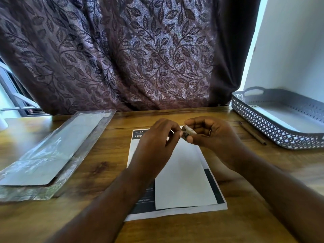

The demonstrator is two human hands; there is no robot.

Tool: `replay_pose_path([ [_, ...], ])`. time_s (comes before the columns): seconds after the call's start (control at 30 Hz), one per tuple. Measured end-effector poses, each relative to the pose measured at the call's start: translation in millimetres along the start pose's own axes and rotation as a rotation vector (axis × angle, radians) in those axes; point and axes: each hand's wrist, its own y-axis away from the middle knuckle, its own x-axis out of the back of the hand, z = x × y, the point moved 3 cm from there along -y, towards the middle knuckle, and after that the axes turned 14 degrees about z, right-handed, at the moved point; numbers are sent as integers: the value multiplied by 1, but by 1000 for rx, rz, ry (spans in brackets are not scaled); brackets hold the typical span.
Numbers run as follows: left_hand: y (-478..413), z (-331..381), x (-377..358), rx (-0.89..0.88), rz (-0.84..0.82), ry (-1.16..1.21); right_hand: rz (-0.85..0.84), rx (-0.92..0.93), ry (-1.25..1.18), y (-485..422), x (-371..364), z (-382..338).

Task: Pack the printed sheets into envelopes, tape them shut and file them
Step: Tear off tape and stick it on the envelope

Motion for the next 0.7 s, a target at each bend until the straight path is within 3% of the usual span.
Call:
replay_pose_path([
  [0.17, 2, -7, -5, 437, -20, 260, -23, -72, -77, -1, 3, 1],
  [0.43, 1, -13, -7, 684, -28, 527, -55, -151, -170, -2, 9, 0],
  [0.7, 3, -17, -7, 850, 9, 639, -79, -244, -241, -5, 17, 1],
])
